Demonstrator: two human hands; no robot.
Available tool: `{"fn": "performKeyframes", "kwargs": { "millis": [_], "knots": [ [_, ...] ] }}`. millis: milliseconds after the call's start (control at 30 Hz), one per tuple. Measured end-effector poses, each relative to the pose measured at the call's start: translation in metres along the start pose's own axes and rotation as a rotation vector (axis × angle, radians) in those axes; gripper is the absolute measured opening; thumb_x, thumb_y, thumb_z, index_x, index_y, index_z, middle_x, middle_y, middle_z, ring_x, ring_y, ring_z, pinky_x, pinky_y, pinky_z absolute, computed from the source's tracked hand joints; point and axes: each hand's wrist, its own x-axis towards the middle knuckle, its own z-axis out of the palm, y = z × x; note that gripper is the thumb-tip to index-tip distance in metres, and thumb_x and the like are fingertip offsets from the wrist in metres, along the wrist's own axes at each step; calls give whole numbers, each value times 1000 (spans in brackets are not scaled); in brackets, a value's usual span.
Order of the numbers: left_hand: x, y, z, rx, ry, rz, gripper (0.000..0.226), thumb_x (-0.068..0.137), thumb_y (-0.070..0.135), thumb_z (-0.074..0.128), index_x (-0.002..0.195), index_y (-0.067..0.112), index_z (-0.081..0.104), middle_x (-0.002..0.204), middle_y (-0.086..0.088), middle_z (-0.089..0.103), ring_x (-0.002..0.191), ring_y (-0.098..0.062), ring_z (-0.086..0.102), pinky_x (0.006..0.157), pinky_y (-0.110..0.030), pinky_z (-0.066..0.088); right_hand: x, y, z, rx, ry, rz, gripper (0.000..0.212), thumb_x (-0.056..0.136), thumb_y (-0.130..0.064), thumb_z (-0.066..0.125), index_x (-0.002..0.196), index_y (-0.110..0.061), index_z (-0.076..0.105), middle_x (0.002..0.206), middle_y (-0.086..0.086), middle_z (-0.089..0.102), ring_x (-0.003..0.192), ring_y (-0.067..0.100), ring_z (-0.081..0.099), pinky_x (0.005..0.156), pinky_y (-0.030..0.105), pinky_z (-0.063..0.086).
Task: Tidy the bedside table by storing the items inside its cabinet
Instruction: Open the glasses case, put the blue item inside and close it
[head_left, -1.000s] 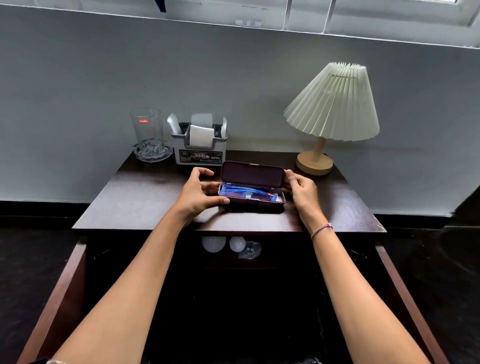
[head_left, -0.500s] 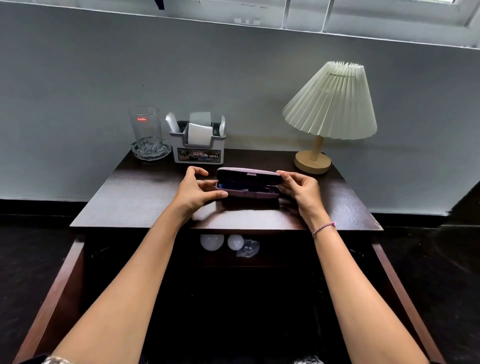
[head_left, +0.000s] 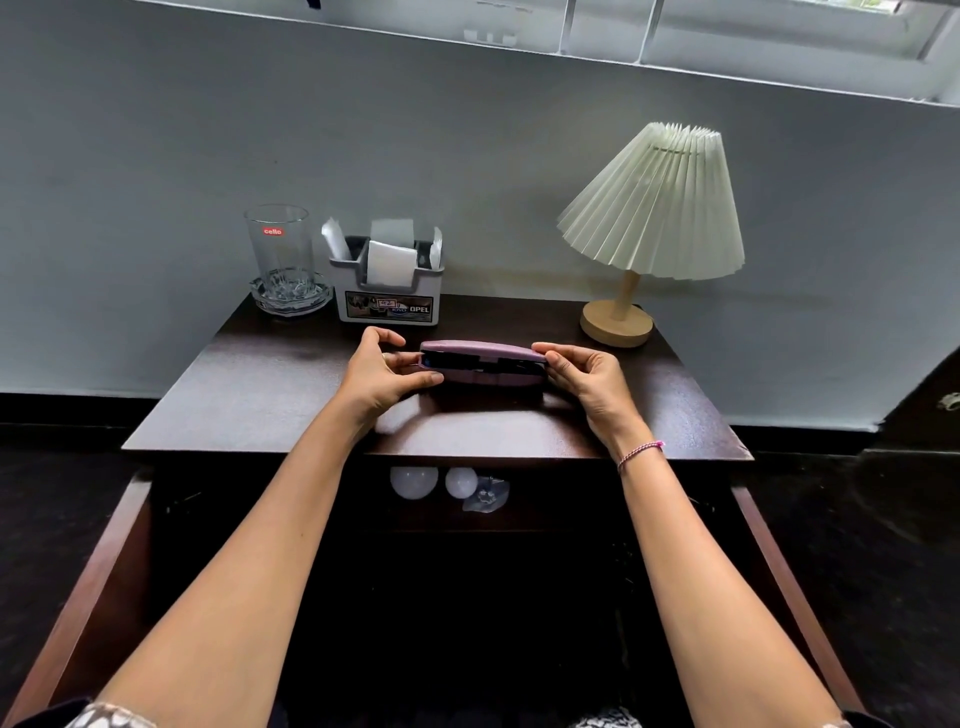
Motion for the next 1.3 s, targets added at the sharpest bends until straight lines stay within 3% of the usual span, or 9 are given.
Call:
{"fn": "performKeyframes", "kwargs": {
  "millis": [300, 500, 600, 733, 833, 933, 1100, 1200, 1300],
  "knots": [
    [-1, 1, 1, -6, 28, -4, 54, 65, -7, 79, 87, 21, 39, 85, -7, 64, 67, -5, 67, 61, -14, 54, -5, -5, 5, -66, -5, -30, 26, 89, -5, 58, 114, 2, 63, 114, 15, 67, 104, 16, 62, 87, 22, 52],
    [-2, 2, 1, 0, 51, -18, 52, 64, 1, 82, 88, 23, 41, 86, -5, 65, 74, -8, 66, 58, -13, 53, -8, -8, 10, -145, 21, -42, 26, 91, -8, 58, 114, 2, 64, 116, 18, 66, 104, 16, 61, 93, 33, 49],
    [-2, 2, 2, 16, 68, -27, 51, 64, 8, 84, 87, 25, 42, 88, -7, 66, 80, -12, 66, 67, -20, 53, -9, -10, 18, -425, 48, -146, 33, 87, -21, 64, 117, -7, 64, 117, 8, 67, 114, 17, 60, 98, 30, 46],
    [-3, 2, 1, 41, 62, -49, 51, 62, 14, 86, 89, 26, 44, 100, -16, 67, 92, -23, 66, 83, -35, 54, -11, -7, 31, -960, -126, -344, 65, 81, -25, 70, 138, -7, 42, 143, 11, 45, 140, 21, 30, 116, 27, 21],
    [-4, 5, 1, 62, 44, -59, 50, 62, 15, 86, 90, 27, 45, 99, -14, 67, 91, -21, 66, 85, -35, 53, -12, -4, 34, -1201, -127, -442, 65, 87, -19, 62, 144, -8, 31, 148, 10, 36, 143, 20, 23, 120, 35, 13],
    [-7, 9, 1, 100, 13, -56, 52, 64, 14, 85, 100, 21, 47, 96, -11, 66, 87, -17, 65, 90, -36, 52, -14, -6, 36, -1289, -100, -479, 60, 89, -11, 57, 143, -9, 32, 147, 8, 40, 140, 19, 31, 119, 36, 14],
    [-12, 23, 7, 403, -37, 37, 67, 71, 21, 80, 127, 17, 44, 116, -10, 63, 108, -22, 60, 101, -36, 44, -18, -9, 37, -1272, -64, -515, 53, 88, -6, 57, 138, -6, 40, 139, 10, 49, 130, 21, 43, 116, 29, 24],
    [-19, 27, 15, 873, -23, 233, 82, 75, 23, 69, 144, 13, 27, 145, -10, 42, 135, -27, 36, 111, -39, 33, -19, -9, 38, -1297, -46, -533, 51, 88, -5, 55, 137, -5, 42, 138, 10, 50, 129, 21, 45, 116, 29, 22],
    [-27, 27, 32, 1265, -34, 437, 89, 78, 27, 59, 150, 9, 10, 158, -9, 16, 148, -21, 8, 120, -38, 7, -19, -9, 39, -1316, -39, -542, 50, 88, -4, 54, 137, -5, 42, 137, 11, 51, 129, 22, 46, 116, 30, 21]
  ]
}}
